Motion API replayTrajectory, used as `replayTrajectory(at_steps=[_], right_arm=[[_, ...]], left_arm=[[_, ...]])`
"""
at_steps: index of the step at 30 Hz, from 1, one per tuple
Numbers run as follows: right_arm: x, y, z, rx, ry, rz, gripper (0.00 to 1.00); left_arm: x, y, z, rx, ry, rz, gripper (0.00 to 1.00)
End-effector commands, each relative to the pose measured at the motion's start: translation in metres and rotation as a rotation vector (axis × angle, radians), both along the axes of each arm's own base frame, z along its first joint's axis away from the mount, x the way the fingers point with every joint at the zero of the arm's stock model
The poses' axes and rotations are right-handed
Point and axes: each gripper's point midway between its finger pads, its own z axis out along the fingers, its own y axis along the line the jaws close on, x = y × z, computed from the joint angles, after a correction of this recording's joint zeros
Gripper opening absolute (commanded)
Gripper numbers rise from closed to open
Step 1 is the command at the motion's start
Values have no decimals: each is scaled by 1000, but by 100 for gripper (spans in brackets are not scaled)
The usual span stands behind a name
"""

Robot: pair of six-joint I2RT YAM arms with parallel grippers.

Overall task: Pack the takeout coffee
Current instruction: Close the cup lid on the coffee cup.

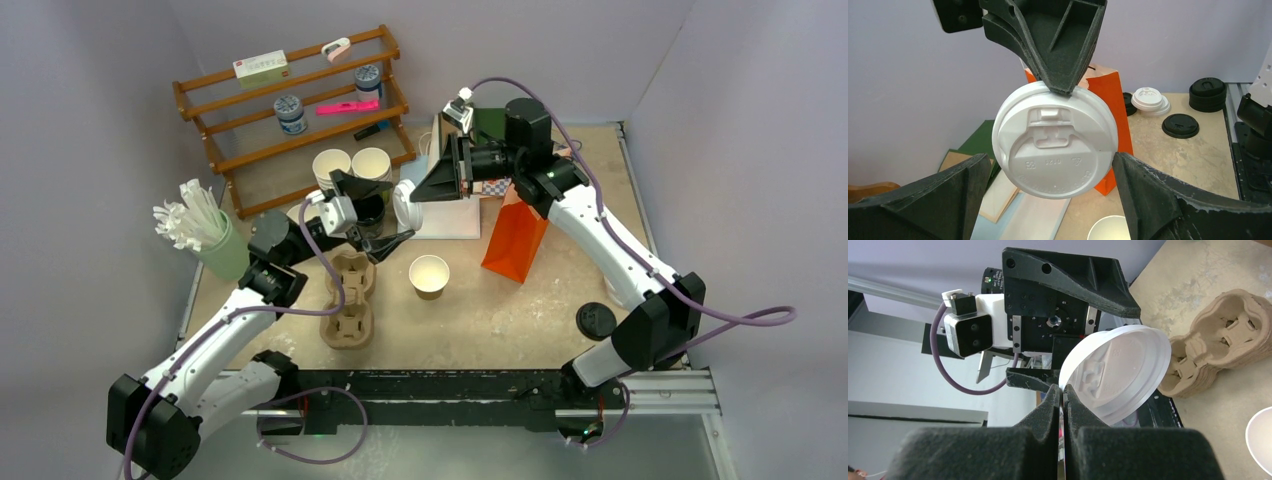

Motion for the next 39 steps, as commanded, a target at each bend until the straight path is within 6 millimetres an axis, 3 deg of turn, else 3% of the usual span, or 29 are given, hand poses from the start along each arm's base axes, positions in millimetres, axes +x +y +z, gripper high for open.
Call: replayTrajectory(at_steps=[1,17,31,39], right_arm=[[-5,3,9,34,-30,37,0],[-12,5,5,35,-17,86,0],[-10,5,3,34,-16,92,0],[-15,4,8,41,-21,99,0]], left_arm=[[-10,-5,26,-27,-78,-45,99],[-10,-6,27,-24,-89,-32,98],[-7,-3,27,-21,-84,-5,87],[-2,-3,23,-18,-66,9,94]])
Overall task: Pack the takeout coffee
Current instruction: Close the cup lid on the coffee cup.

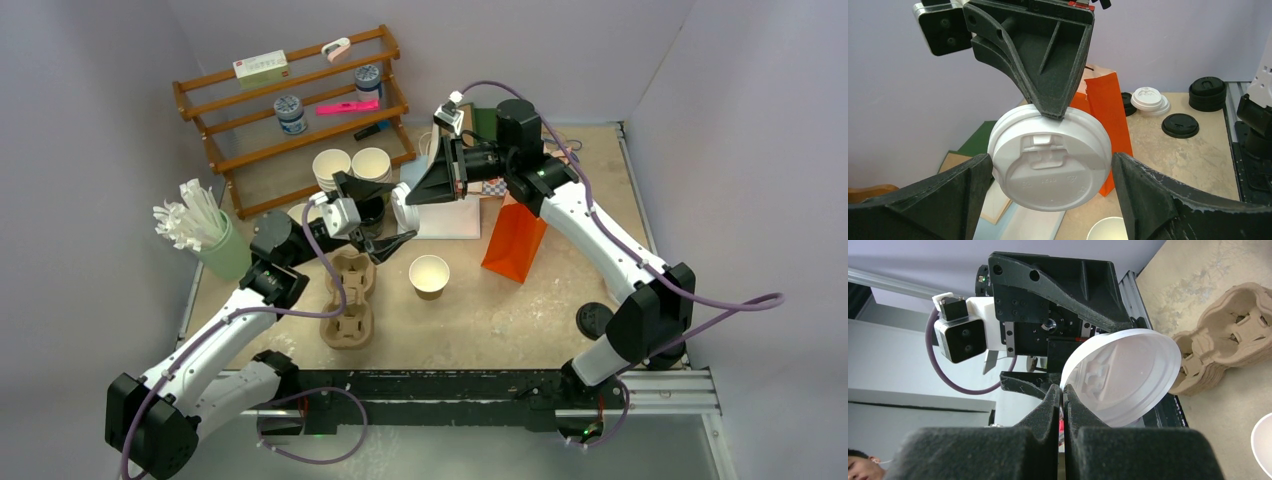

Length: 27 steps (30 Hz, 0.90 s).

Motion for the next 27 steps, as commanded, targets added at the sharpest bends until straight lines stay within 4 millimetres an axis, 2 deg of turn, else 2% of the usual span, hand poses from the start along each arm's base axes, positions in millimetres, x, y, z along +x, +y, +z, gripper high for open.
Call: replayTrajectory(at_steps=[1,18,27], right_arm=[[-15,-4,16,39,-53,44,0],[-16,-4,20,46,-48,54,0],[-16,-4,20,46,-43,56,0]], left_arm=[[0,1,21,-23,-58,13,94],[2,3,8,-5,-40,25,96],[2,0,8,5,-40,14,79]])
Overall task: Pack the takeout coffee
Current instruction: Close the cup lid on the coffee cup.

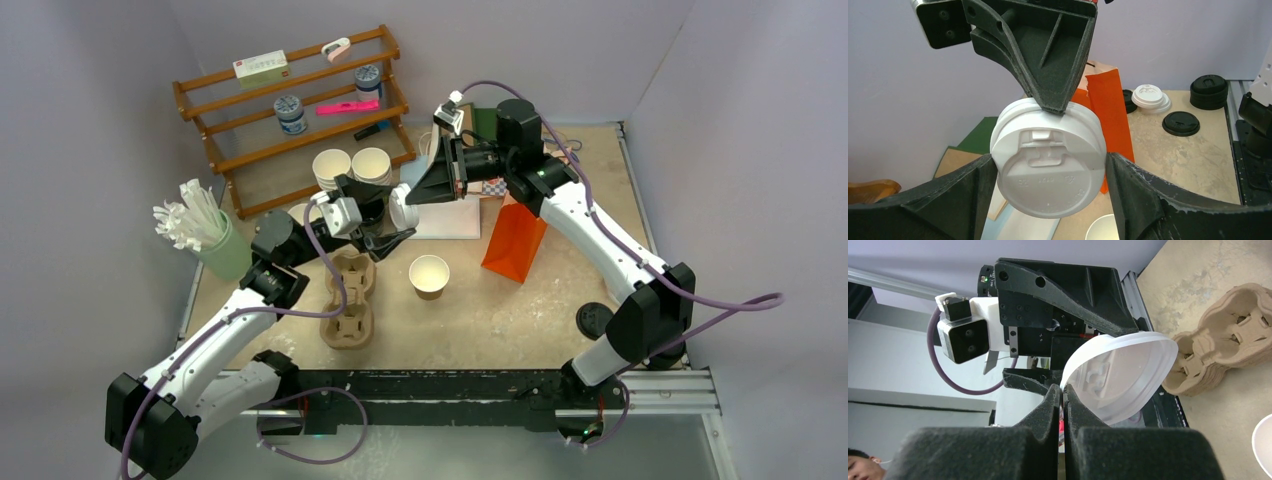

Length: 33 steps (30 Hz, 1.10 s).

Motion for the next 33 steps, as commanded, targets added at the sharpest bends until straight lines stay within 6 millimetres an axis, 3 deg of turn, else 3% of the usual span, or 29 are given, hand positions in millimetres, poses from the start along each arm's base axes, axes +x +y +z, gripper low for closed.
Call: replayTrajectory(at_steps=[1,8,12,14,22,29,33], right_arm=[[-16,-4,18,43,-43,56,3],[-16,-6,6,19,-22,51,16],[-14,-5,2,9,-24,39,35],[-13,-5,-1,-2,-37,29,39],[16,-21,-31,-179,-74,-138,65],[49,-58,-71,-477,-140,-402,67],[57,-82,-77,-578,-185,-538,68]], left_arm=[[0,0,12,1,-56,5,78],[8,2,2,52,-27,39,72],[9,2,-3,77,-9,41,71],[9,3,-6,86,0,47,71],[18,4,-25,148,80,72,70],[25,-4,-54,202,270,59,69],[26,-11,-72,215,383,64,68]])
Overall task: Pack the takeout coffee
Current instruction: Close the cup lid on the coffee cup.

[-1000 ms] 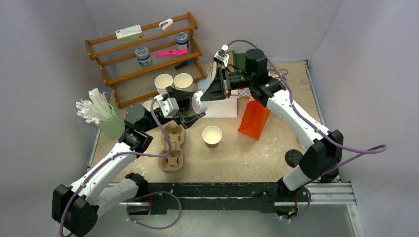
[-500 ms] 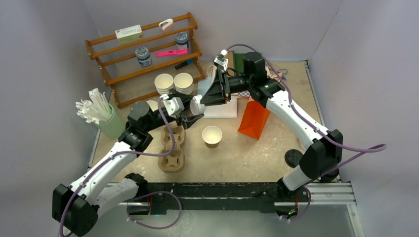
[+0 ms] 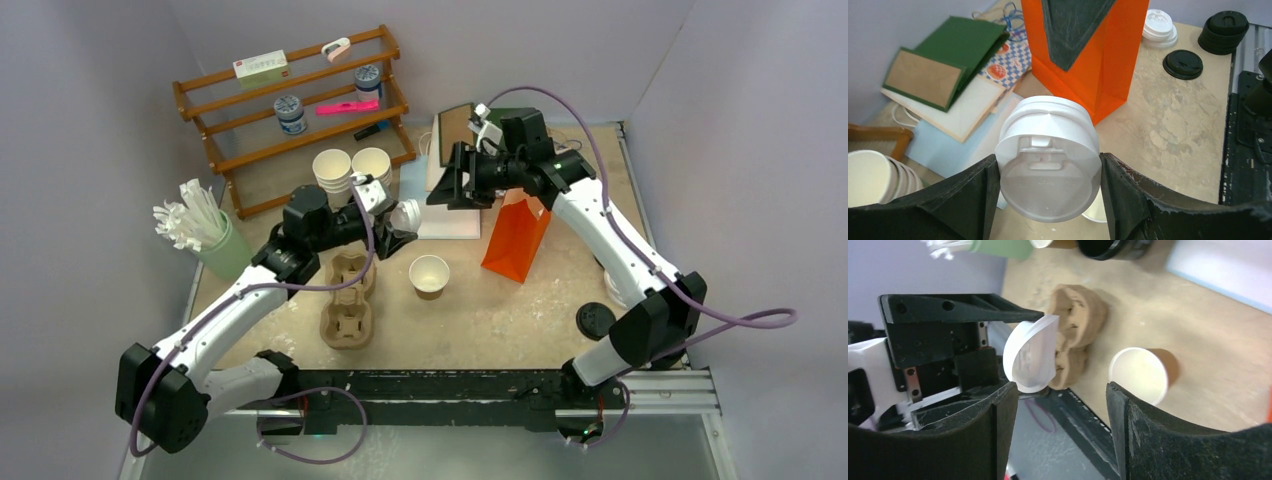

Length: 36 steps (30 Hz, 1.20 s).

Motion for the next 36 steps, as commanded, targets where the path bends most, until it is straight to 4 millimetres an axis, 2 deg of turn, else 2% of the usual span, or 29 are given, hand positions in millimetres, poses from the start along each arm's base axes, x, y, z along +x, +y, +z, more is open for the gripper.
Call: replayTrajectory(at_steps=[1,9,13,17,23,27,36], right_arm=[[8,-42,4,-174,-135,-177,68],[13,-68,22,-228,-237,-310,68],[14,-69,37,-210,-271,-327,69],[15,-68,46,-197,-289,-321,68],[15,-67,49,-190,-292,-317,68],[14,-67,51,-186,-296,-317,68],[13,-68,52,-185,-296,-320,69]], left_arm=[[-2,-8,-5,1,116,18,68],[-3,-20,-56,113,362,121,68],[-4,-20,-83,177,473,188,69],[-6,-25,-100,219,528,227,69],[-12,-39,-121,311,596,225,73],[-14,-51,-126,351,626,204,74],[-17,-51,-137,451,638,233,83]])
